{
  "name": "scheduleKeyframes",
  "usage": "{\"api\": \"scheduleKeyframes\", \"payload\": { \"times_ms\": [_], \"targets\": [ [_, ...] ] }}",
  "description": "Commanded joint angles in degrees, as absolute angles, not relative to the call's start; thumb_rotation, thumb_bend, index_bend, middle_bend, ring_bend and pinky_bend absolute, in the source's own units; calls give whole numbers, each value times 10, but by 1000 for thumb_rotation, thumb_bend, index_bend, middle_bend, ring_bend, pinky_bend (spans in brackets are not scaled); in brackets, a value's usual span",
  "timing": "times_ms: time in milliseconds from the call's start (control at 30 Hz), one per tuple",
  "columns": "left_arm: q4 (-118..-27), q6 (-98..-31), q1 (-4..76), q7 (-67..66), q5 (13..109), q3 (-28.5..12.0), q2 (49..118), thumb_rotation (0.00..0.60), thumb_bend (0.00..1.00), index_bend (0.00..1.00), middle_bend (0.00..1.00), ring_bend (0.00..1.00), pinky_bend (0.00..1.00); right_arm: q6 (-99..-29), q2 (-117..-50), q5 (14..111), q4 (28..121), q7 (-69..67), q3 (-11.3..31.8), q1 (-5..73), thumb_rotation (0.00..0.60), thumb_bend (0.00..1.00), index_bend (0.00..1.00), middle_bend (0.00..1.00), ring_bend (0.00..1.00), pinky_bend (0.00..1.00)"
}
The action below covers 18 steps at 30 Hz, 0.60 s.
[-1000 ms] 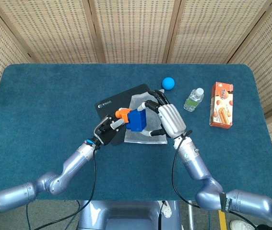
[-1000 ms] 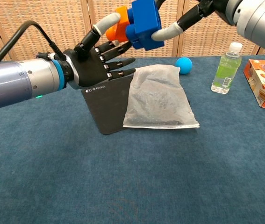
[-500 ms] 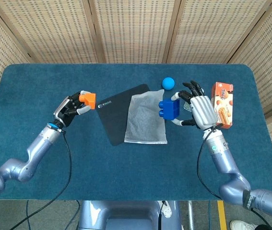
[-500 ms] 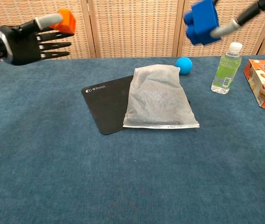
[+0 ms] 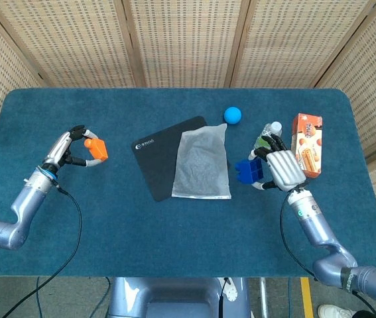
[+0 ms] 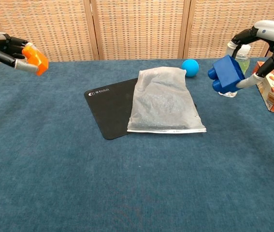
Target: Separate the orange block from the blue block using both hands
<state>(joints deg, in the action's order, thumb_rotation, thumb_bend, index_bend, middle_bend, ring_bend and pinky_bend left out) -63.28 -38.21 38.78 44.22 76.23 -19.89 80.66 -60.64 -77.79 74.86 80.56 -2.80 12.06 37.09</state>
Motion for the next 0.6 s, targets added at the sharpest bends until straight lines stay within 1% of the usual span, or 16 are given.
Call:
{"api": "scheduleKeyframes", "payload": {
  "times_ms": [33, 133, 200, 267, 300, 367, 433, 600],
  "targets": [
    [-636, -391, 388, 396, 728, -186, 813, 600, 137, 3, 0, 0, 0, -605, -760, 748, 831, -37, 124, 368, 600, 0, 0, 0, 0, 0],
    [-654, -416, 382, 380, 716, -191, 809, 600, 66, 0, 0, 0, 0, -632, -743, 763, 850, -35, 126, 358, 600, 0, 0, 0, 0, 0],
    [-674, -442, 372, 364, 713, -191, 797, 600, 55, 0, 0, 0, 0, -657, -727, 780, 864, -43, 122, 344, 600, 0, 0, 0, 0, 0],
    [-702, -485, 347, 336, 718, -186, 771, 600, 46, 0, 0, 0, 0, -694, -708, 802, 870, -61, 113, 319, 600, 0, 0, 0, 0, 0],
    [-717, -507, 333, 316, 718, -181, 758, 600, 43, 0, 0, 0, 0, -712, -700, 816, 866, -73, 106, 306, 600, 0, 0, 0, 0, 0],
    [-741, -530, 315, 293, 715, -175, 739, 600, 34, 0, 0, 0, 0, -736, -694, 832, 855, -89, 97, 289, 600, 0, 0, 0, 0, 0],
    [-766, -557, 294, 275, 714, -167, 719, 600, 29, 0, 0, 0, 0, -764, -691, 845, 839, -104, 87, 269, 600, 0, 0, 0, 0, 0],
    [-847, -652, 215, 192, 726, -124, 663, 600, 28, 0, 0, 0, 0, -838, -686, 867, 784, -103, 60, 209, 600, 0, 0, 0, 0, 0]
  ]
}}
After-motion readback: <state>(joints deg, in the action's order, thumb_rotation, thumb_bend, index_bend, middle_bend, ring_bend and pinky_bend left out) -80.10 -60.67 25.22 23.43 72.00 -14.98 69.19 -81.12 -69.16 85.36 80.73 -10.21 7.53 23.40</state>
